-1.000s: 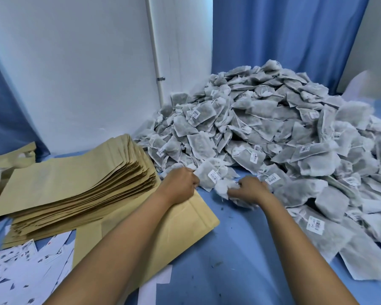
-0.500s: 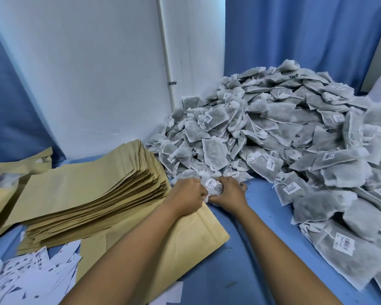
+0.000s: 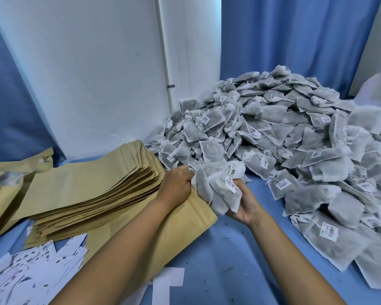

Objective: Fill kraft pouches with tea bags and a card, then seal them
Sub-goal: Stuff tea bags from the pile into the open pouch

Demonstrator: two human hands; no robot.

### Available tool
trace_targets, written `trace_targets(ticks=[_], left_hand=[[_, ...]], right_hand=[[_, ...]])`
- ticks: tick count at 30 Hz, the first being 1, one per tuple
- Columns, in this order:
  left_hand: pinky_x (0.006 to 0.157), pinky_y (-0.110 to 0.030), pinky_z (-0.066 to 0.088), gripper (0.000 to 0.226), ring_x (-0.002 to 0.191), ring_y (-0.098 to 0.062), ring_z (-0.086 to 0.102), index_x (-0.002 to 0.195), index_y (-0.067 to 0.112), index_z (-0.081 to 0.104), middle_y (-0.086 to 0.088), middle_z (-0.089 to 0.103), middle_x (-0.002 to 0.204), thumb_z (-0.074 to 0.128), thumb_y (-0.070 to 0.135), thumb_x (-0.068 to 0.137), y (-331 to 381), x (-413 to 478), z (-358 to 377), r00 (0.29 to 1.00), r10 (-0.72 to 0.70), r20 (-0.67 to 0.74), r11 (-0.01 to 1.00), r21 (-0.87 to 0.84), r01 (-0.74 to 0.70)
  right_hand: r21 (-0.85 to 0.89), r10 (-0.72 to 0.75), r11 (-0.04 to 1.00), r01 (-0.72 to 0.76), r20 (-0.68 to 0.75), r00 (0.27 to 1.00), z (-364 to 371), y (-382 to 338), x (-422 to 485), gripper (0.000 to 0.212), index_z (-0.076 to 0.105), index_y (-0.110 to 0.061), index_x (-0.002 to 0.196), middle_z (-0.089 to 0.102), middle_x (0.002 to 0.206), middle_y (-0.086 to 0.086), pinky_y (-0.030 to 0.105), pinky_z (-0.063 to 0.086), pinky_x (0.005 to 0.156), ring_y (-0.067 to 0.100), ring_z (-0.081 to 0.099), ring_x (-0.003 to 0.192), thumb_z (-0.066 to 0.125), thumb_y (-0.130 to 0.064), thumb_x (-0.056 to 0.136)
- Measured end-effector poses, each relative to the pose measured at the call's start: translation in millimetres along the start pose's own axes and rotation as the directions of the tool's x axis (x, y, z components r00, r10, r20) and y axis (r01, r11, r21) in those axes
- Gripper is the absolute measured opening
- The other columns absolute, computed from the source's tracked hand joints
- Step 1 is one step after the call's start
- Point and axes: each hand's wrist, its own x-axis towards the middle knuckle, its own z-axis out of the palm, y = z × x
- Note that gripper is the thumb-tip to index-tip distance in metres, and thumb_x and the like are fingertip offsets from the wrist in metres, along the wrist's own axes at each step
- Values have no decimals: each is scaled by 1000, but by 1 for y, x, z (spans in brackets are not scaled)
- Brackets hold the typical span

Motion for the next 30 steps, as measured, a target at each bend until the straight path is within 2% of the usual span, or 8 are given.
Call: trace_targets(ticks=[6, 11, 15, 18, 20, 22, 25, 30], left_hand=[[48, -32, 35, 23, 55, -19, 41, 45, 10, 47, 7, 36, 53, 39, -8, 58, -2, -7, -14, 982, 57, -183, 989, -127, -80], [51, -26, 28, 18, 59, -12, 36, 44, 7, 43, 3, 37, 48, 42, -9, 52, 24, -6, -5, 973, 209, -98, 969, -117, -220], [43, -31, 33, 15, 55, -21, 41, 43, 6, 43, -5, 41, 44, 41, -8, 50, 33, 2, -4, 948, 317, -30, 946, -64, -318], [40, -33, 34, 14, 54, -25, 44, 43, 6, 44, -4, 44, 44, 42, -6, 50, 27, 3, -6, 943, 329, -44, 944, -21, -330], [41, -29, 33, 15, 54, -24, 46, 44, 8, 46, -2, 46, 45, 43, -4, 53, 25, 6, -5, 950, 300, -88, 954, 3, -301], [44, -24, 29, 16, 57, -19, 44, 45, 10, 48, 0, 47, 46, 42, -1, 56, 26, 9, 1, 956, 266, -121, 964, 32, -264], [42, -25, 28, 17, 58, -14, 37, 44, 10, 45, 0, 43, 45, 43, -5, 52, 27, 11, 19, 963, 252, -93, 967, 72, -246], [48, -22, 24, 17, 61, -20, 41, 47, 8, 47, -3, 48, 48, 44, -5, 56, 27, 24, 41, 989, 148, -23, 986, 84, -146]], right_hand=[[-272, 147, 950, -156, -52, 988, 4, 16, -1, 26, 64, -2, 101, 70, 96, 13, 30, 55, 74, 22, 68, 85, 56, -17, 82], [-865, 95, 447, -228, -207, 974, 53, 34, 14, 19, 47, -20, 79, 50, 82, 0, 0, 37, 52, -2, 45, 67, 51, -8, 91], [-940, 102, 219, -260, -243, 965, 55, 34, 21, 39, 29, -24, 69, 30, 73, -7, -1, 33, 45, -1, 30, 62, 35, -1, 100], [-850, 153, 489, -193, -135, 979, 55, 23, 16, 26, 43, -16, 74, 45, 66, 1, 7, 38, 44, 1, 49, 52, 47, 1, 94], [-698, -34, 715, -48, -103, 994, 42, 5, 15, 11, 60, -11, 77, 60, 66, 4, 17, 45, 45, 8, 59, 51, 56, -4, 84], [-678, -322, 733, 56, -272, 907, 14, -20, 15, 13, 67, -2, 90, 69, 81, 13, 21, 50, 50, 17, 65, 59, 54, -1, 88], [-894, -631, 436, -103, -385, 674, -41, -52, 19, 26, 65, 0, 112, 65, 106, 15, 29, 50, 72, 23, 62, 86, 56, 1, 87], [-874, -707, 55, -482, -375, 599, -100, -78, 35, 73, 32, -11, 146, 14, 158, 13, 43, 18, 116, 30, 11, 145, 69, -18, 83]])
